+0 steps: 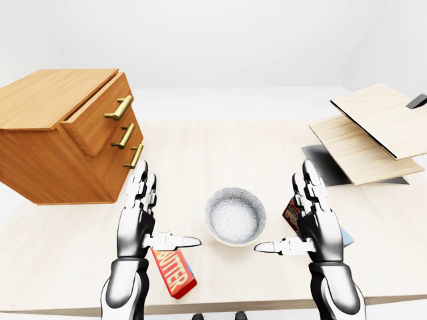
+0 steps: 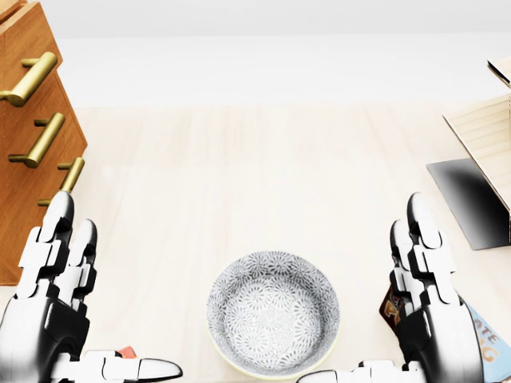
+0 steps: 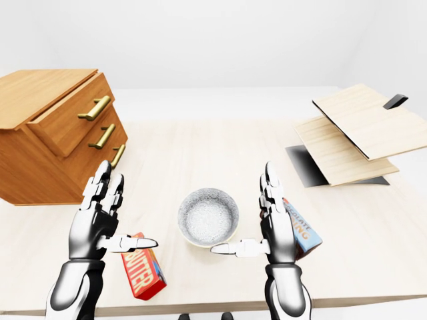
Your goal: Close the top drawer of the cabinet and put the bowl on top of it.
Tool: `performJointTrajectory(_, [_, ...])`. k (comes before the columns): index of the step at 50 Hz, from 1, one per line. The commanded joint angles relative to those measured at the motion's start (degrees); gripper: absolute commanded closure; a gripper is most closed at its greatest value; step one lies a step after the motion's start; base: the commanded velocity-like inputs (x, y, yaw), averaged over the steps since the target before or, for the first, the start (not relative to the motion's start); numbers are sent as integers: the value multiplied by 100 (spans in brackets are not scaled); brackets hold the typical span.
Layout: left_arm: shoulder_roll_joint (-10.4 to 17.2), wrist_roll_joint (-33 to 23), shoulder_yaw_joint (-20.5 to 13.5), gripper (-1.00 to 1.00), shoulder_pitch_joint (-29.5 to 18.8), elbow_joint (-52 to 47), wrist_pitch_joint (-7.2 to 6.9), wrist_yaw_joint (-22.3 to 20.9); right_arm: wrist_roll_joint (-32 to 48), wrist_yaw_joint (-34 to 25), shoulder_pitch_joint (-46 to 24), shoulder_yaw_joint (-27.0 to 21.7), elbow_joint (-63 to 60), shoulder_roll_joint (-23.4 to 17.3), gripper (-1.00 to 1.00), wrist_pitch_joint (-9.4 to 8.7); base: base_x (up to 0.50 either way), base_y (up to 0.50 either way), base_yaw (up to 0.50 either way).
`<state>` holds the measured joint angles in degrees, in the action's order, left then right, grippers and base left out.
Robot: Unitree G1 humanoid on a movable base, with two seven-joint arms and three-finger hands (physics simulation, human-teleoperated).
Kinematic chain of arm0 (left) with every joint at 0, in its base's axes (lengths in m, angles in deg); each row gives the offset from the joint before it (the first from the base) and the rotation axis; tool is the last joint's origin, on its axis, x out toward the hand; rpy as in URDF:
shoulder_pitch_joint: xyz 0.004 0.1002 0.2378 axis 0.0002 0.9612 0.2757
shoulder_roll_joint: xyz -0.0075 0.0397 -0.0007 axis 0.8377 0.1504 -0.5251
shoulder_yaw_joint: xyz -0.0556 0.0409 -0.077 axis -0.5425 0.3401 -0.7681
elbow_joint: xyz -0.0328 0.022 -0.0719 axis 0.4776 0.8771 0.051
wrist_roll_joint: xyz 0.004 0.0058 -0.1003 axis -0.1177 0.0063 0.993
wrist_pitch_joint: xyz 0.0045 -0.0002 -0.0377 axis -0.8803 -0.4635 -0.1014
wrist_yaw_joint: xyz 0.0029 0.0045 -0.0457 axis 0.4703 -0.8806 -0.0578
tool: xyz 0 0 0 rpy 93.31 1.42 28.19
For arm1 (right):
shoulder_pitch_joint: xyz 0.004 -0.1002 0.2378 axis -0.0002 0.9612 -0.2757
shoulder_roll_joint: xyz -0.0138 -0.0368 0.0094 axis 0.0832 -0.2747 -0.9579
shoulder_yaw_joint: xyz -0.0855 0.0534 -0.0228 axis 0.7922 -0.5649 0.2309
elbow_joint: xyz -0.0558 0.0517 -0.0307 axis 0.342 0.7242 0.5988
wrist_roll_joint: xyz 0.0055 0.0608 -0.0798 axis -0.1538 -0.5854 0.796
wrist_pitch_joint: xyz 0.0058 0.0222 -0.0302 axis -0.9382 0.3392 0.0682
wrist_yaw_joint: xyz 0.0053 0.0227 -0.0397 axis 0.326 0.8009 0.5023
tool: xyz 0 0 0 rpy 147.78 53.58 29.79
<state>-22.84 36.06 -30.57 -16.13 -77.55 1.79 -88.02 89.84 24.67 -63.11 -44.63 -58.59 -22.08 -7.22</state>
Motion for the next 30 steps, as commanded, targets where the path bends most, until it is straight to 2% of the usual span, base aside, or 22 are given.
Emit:
performJointTrajectory(1, [3,-8,-16,-100,-7,22,0,-3,27,35,41,19,1,-4,-100,103,0,50,0])
performJointTrajectory(11, [7,-13,-18,-100,-33,68,0,-5,8,31,53,12,-39,1,-100,75,0,50,0])
performJointTrajectory(14, [13,-57,9,-100,-62,123,0,-1,-11,31,52,-2,-71,3,-100,11,0,32,0])
performJointTrajectory(16, [51,-139,45,-100,-138,251,0,-30,-183,-32,52,-65,-124,10,-100,-66,0,0,0])
performJointTrajectory(25, [109,-418,252,-100,-253,583,0,-93,-148,-49,69,-72,-138,26,-100,-38,0,0,0])
performJointTrajectory(30, [156,-514,323,-100,-596,912,0,-258,-175,-99,133,-86,-203,22,-100,23,0,0,0])
